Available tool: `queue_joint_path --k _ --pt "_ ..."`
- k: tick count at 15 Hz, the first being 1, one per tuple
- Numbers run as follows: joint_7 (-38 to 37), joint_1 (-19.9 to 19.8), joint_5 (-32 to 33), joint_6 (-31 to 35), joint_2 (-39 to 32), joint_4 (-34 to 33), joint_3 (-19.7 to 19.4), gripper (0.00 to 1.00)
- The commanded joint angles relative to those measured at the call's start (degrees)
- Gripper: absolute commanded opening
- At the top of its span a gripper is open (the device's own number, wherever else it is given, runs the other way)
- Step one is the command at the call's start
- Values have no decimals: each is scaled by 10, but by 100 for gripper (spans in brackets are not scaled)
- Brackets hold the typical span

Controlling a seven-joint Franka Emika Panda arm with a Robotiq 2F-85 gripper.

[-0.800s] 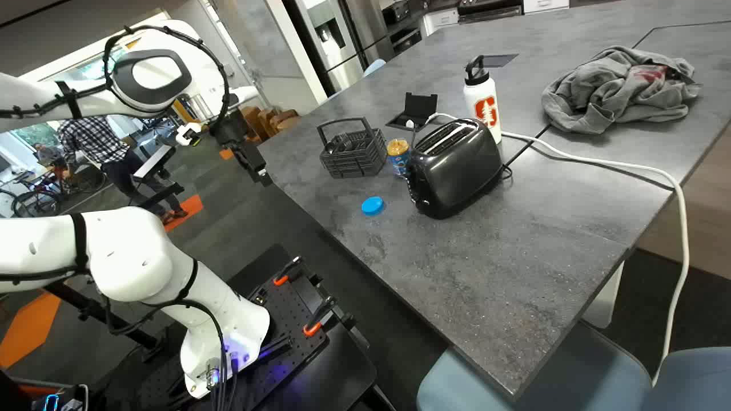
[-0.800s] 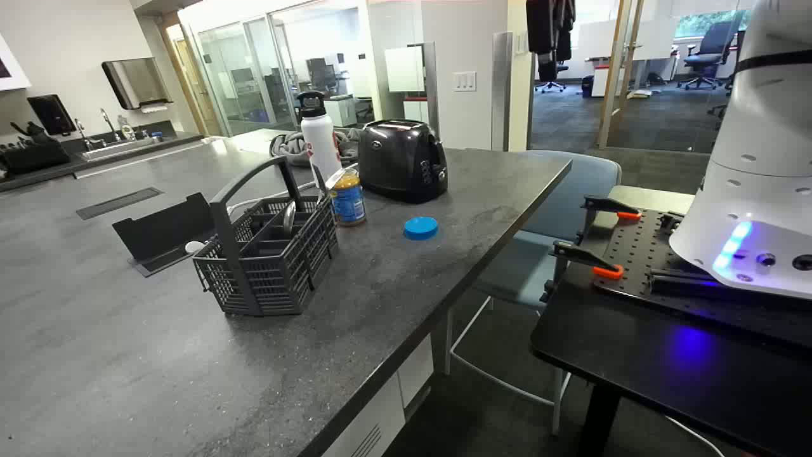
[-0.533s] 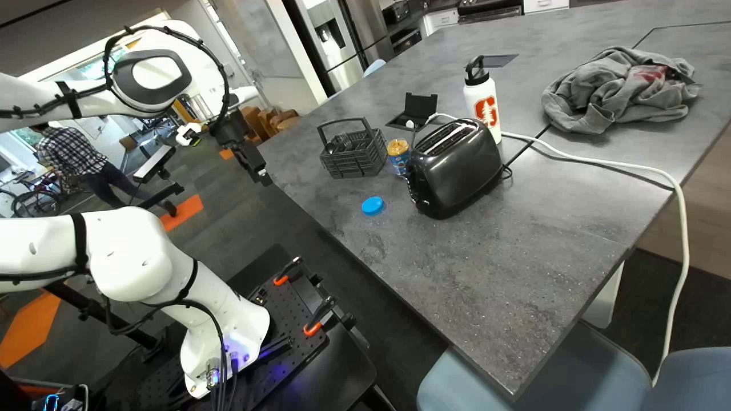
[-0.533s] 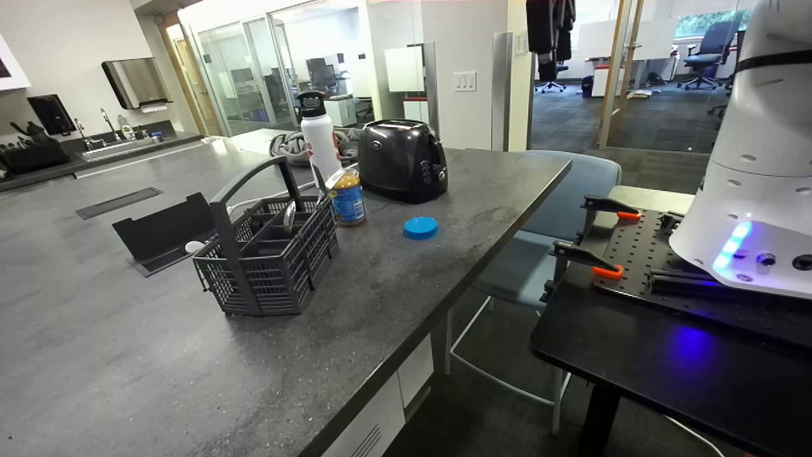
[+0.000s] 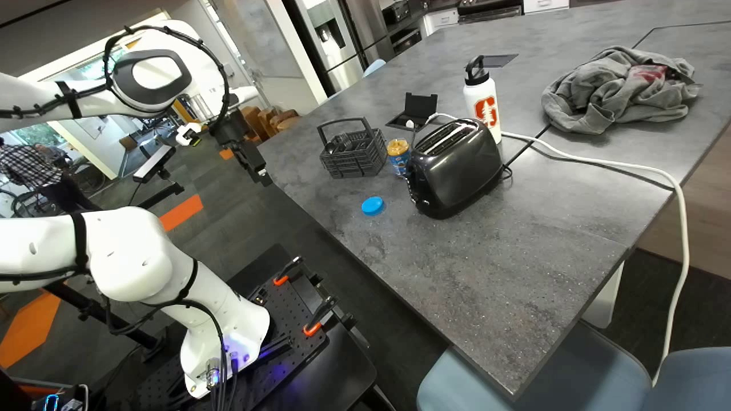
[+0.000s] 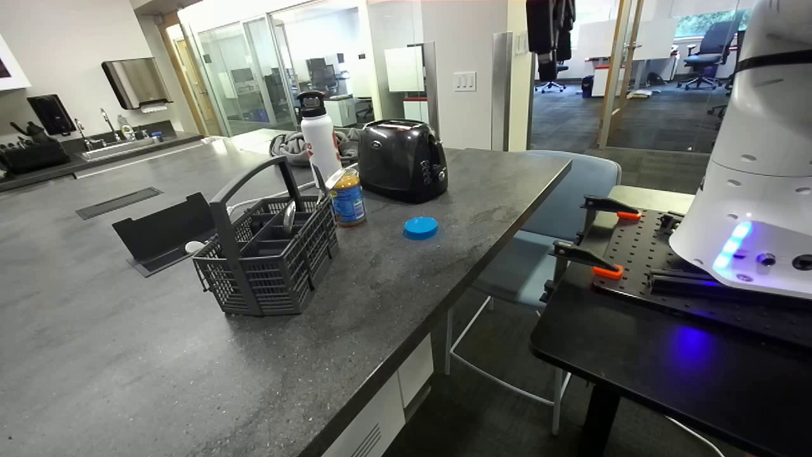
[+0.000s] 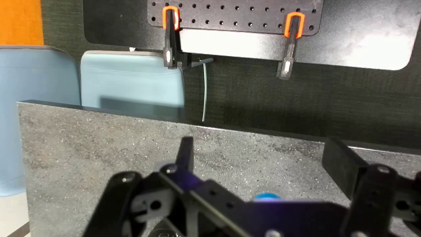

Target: Take the bottle top and put it on the bottle

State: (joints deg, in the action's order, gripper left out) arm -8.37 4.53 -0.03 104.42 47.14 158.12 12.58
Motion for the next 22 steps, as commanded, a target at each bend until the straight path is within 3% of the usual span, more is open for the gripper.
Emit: queue_joint_path --k 1,6,11,13,14,16,19,20,22 --pt "1 9 9 23 -4 3 -10 100" --pt "67 -11 52 242 -84 8 -52 100" --pt "194 14 16 441 -252 -25 -149 100" --pt "217 21 -5 443 -308 -46 -162 100" --pt "198 4 12 436 -242 -8 -147 100" --pt "202 2 10 438 -272 -17 -149 100" --pt "202 3 11 438 -259 -15 -145 100" --pt "169 -11 20 435 -268 -22 -136 100" --pt "161 -4 -2 448 -295 -32 -143 100"
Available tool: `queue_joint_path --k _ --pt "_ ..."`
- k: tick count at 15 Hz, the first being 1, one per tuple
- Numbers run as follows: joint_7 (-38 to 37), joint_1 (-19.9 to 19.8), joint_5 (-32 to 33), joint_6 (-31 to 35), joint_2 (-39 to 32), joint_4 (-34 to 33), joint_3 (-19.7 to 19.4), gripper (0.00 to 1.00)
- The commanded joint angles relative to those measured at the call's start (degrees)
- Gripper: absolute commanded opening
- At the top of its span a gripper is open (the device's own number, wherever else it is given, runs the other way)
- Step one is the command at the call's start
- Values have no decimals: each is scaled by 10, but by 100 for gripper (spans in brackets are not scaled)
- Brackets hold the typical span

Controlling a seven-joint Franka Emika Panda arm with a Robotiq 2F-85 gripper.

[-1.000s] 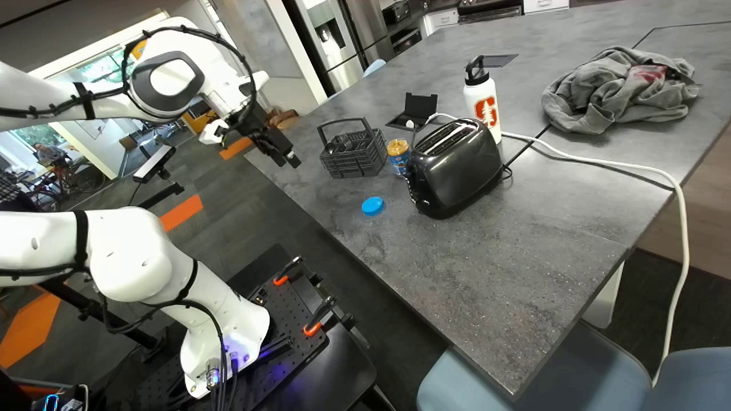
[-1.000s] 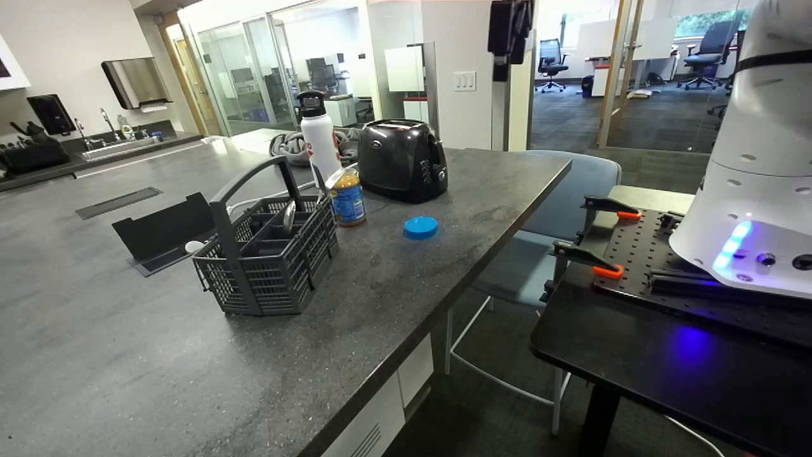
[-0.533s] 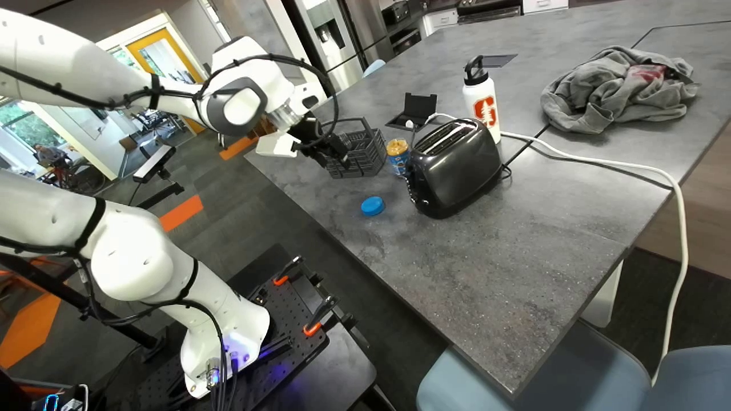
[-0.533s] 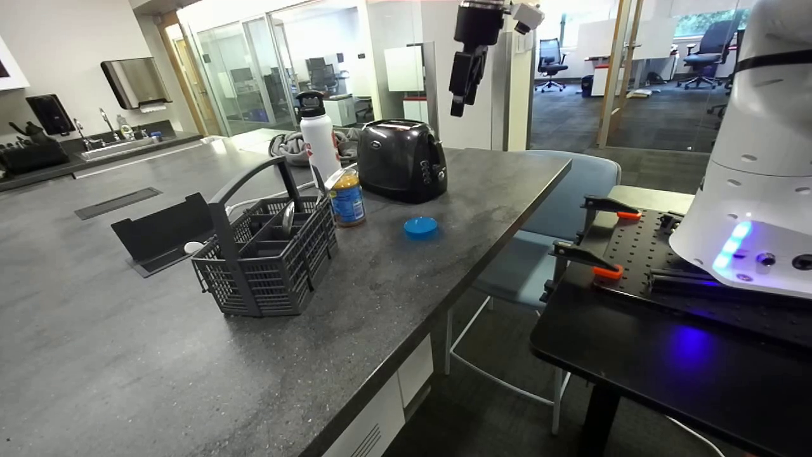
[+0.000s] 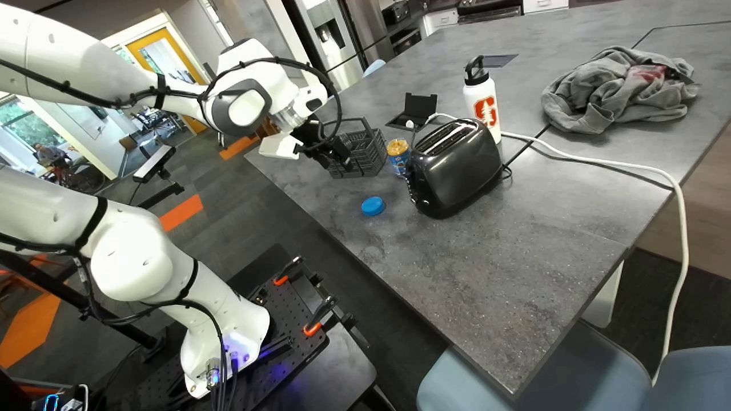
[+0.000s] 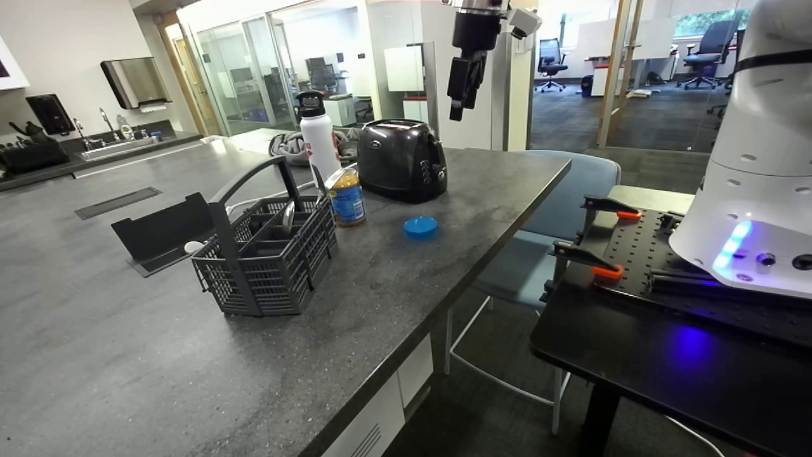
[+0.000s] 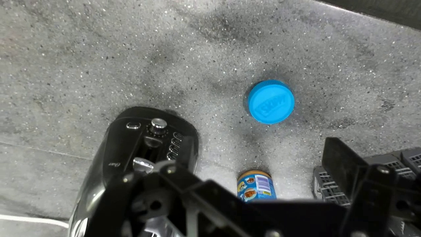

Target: Take the bottle top and put it on the bottle

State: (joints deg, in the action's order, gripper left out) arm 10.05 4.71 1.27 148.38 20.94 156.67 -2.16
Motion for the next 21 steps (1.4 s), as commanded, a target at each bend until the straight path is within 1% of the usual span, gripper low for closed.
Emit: queue_joint_path --k 1,2,5,8,14,18,21 --pt "-22 1 -33 10 -49 -26 -1 100" --pt "-28 2 -46 13 -64 -33 -2 100" --pt "-12 11 -106 15 -116 -61 -9 100" --pt "-24 6 -129 17 -169 -89 7 100" --pt "-94 1 -82 31 -268 -131 40 100" --pt "-150 4 -29 43 -314 -150 39 100" --pt "-161 6 -14 54 -340 -161 38 100"
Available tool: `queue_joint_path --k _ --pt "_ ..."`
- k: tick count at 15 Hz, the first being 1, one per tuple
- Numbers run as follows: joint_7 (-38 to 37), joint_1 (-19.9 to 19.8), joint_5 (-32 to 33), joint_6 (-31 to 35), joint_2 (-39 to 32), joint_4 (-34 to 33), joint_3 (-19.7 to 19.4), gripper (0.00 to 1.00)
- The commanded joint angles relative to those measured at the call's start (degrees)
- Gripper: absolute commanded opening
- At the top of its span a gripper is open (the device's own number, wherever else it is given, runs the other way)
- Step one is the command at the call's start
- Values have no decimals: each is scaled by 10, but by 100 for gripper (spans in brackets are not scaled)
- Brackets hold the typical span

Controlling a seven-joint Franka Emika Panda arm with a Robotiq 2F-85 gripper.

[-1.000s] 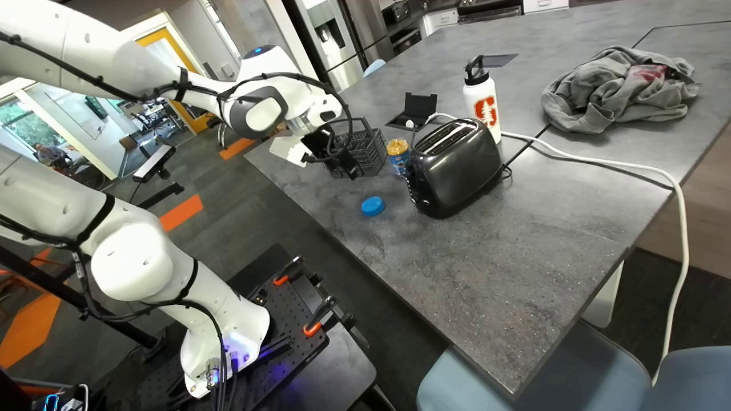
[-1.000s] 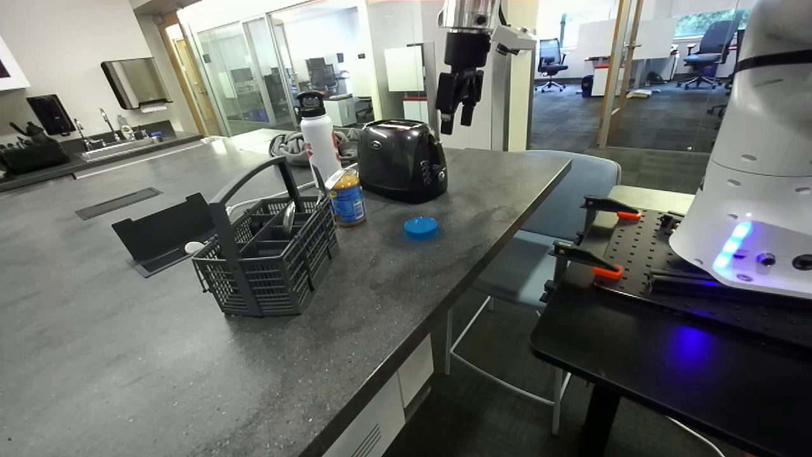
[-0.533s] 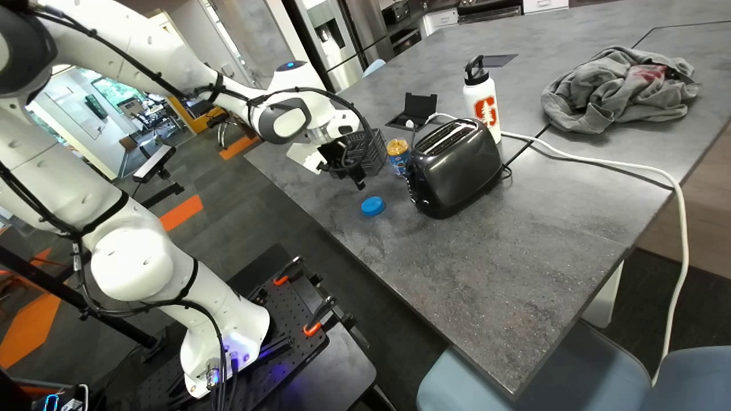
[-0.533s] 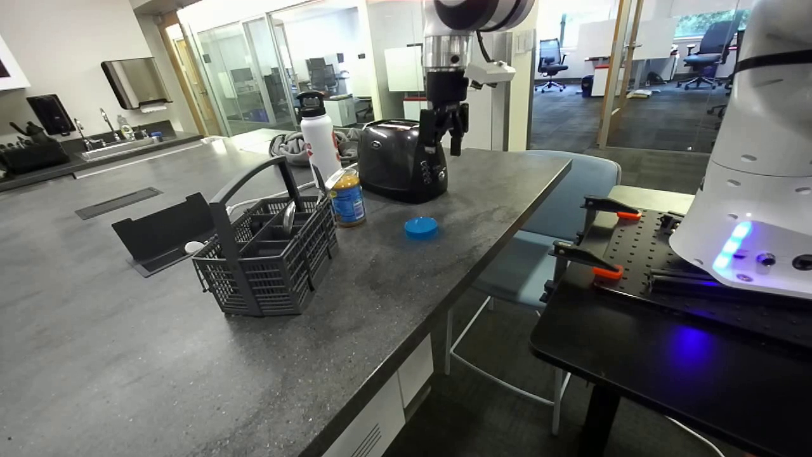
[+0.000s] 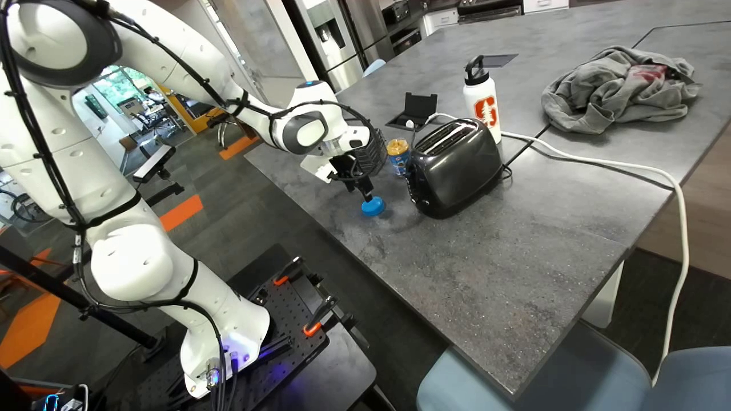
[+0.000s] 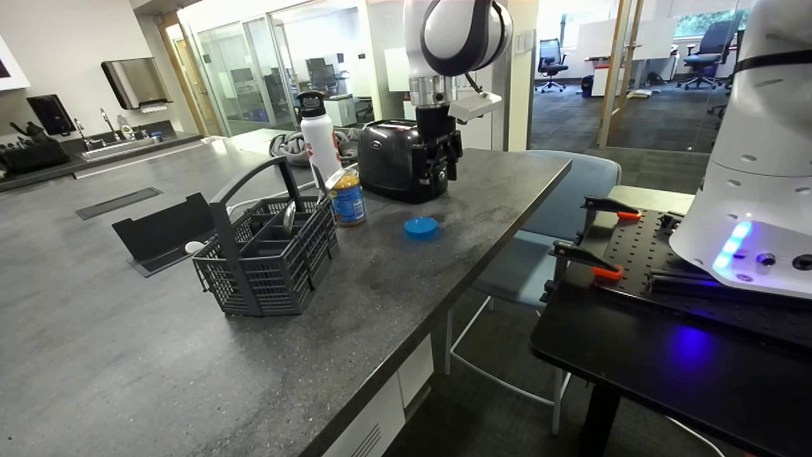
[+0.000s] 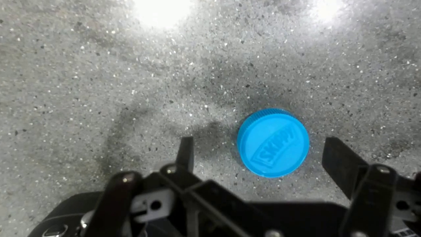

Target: Take the bottle top and put it on the bottle

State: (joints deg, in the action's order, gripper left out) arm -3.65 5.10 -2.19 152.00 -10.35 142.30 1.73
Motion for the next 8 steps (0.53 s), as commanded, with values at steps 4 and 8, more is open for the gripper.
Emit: queue_joint_path --k 4,8 --pt "-24 9 40 43 -55 -26 -3 100" --pt "-23 19 52 66 -80 -35 -3 100"
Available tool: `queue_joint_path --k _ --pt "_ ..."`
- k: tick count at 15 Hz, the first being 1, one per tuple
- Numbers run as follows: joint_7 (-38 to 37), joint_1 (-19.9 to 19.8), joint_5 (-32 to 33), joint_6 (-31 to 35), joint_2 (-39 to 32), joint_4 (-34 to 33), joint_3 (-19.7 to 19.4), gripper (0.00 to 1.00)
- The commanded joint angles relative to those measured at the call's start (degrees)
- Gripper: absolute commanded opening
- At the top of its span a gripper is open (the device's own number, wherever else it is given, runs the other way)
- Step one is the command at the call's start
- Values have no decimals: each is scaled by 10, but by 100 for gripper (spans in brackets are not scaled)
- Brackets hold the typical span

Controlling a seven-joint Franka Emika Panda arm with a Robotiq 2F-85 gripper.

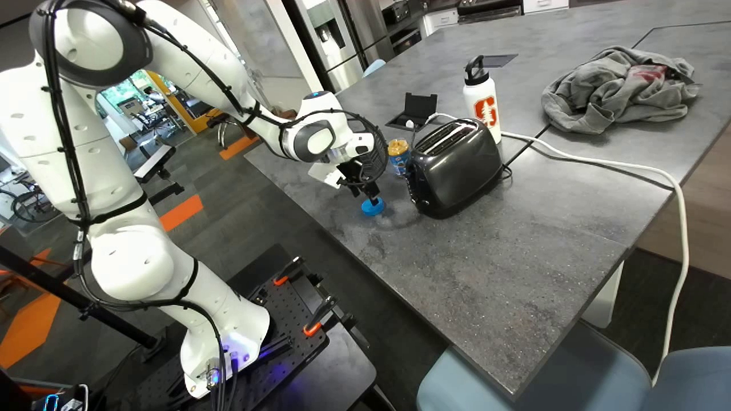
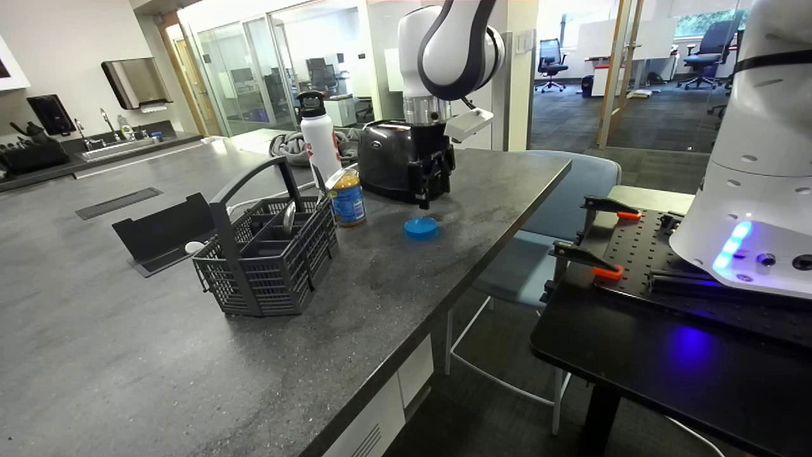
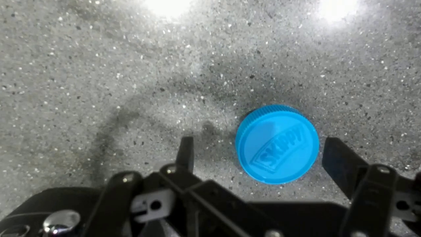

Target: Take the bottle top and put it on the bottle

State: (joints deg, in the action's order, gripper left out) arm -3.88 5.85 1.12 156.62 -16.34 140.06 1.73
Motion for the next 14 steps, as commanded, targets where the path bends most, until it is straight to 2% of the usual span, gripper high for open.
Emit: queue_joint_path --k 1,14 --pt "-21 15 23 26 -26 -14 -4 100" --pt "-37 53 52 40 -88 -62 -27 100"
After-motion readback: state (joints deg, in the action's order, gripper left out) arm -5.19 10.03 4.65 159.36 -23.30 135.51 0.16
